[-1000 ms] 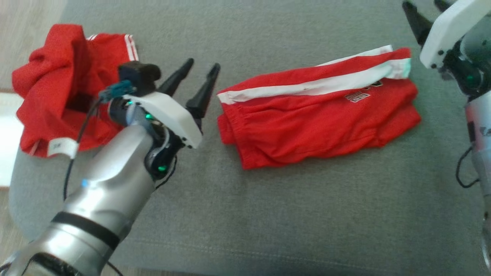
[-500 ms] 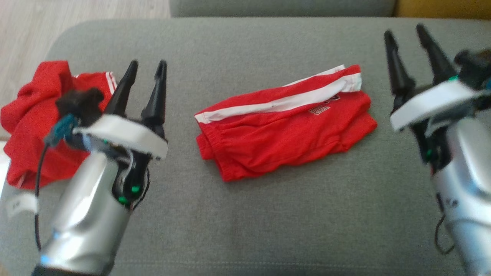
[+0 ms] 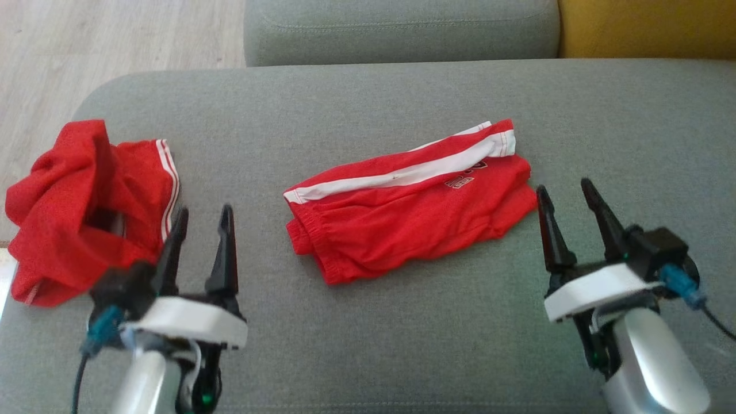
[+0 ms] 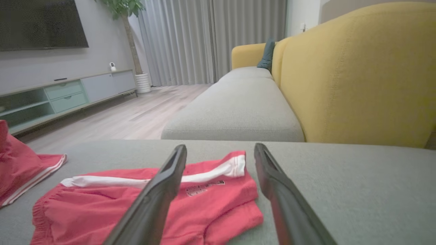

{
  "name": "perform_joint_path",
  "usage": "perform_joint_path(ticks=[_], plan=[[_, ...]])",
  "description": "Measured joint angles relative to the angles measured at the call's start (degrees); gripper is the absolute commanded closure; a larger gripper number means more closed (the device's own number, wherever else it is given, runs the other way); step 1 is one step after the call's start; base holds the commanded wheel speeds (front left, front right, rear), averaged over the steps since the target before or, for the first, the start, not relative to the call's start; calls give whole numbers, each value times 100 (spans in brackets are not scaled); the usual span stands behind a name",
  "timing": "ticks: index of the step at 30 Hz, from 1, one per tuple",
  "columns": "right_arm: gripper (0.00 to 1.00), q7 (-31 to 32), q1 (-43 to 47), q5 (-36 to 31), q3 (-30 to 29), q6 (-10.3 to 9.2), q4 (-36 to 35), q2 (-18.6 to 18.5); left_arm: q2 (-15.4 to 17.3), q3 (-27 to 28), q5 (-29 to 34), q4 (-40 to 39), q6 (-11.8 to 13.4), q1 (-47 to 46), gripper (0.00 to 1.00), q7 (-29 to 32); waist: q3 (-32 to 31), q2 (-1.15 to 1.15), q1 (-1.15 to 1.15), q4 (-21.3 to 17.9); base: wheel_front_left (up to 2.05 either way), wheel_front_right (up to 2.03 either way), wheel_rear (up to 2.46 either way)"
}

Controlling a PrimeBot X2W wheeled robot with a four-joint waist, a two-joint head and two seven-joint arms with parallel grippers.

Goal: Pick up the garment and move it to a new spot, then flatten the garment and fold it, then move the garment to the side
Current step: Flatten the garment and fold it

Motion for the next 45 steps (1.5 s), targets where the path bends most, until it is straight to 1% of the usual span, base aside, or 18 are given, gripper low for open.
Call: perform_joint_path(ticks=[3, 6, 9, 10, 13, 17, 18, 20, 23, 28, 36, 39, 41, 45], plan=[[0, 14, 143, -159, -90, 0, 0, 67, -127, 134, 113, -3, -112, 190, 0, 1, 11, 0, 0, 33, 0, 0, 0], [0, 246, 193, -32, -365, 0, 43, 234, -214, 278, 226, -10, -232, 191, 0, 0, 45, 0, 0, 89, 0, 0, 0], [0, 642, 192, 485, -713, 0, 241, 311, -274, 304, 324, -9, -349, 189, 0, 1, 111, 0, 0, 149, 0, 0, 0], [0, 802, 191, 795, -805, 0, 344, 311, -296, 326, 354, -2, -385, 182, 0, 1, 137, 0, 0, 175, 0, 0, 0], [0, 1192, 138, 1962, -854, 0, 748, 318, -348, 396, 375, 30, -458, 177, 0, 0, 224, 0, 0, 265, 0, 0, 0], [0, 1562, -193, 2859, -849, 0, 1426, 327, -427, 412, 453, 162, -532, 158, 0, 1, 353, 0, 0, 414, 0, 0, 0], [0, 1562, -193, 2859, -849, 0, 1426, 327, -427, 412, 453, 162, -532, 158, 0, 1, 353, 0, 0, 414, 0, 0, 0], [0, 1602, -425, 3183, -845, 0, 1720, 328, -438, 415, 459, 196, -541, 109, 0, 1, 412, 0, 0, 504, 0, 0, 0], [0, 1635, -772, 3634, -806, 0, 2082, 326, -445, 424, 460, 230, -624, 31, 0, 0, 512, 0, 0, 635, 0, 0, 0], [0, 1514, -1285, 4169, -770, -1, 2514, 257, -468, 423, 516, 296, -645, -83, 0, 0, 681, 0, 0, 847, 0, 0, 0], [0, 1336, -1897, 4629, -691, -3, 3141, 113, -494, 410, 568, 313, -728, -196, 0, 1, 922, 0, 0, 1063, 0, 0, 0], [0, 1252, -2154, 4645, -608, -10, 3415, 64, -495, 401, 568, 313, -730, -256, 0, 1, 998, 0, 0, 1116, 0, 0, 0], [0, 1217, -2336, 4679, -568, -52, 3580, 46, -497, 380, 566, 307, -730, -311, 0, 1, 1046, 0, 0, 1152, 0, 0, 0], [0, 1159, -2694, 4703, -416, -52, 3930, 5, -502, 314, 555, 309, -727, -391, 0, 1, 1115, 0, 0, 1218, 0, 0, 0]])
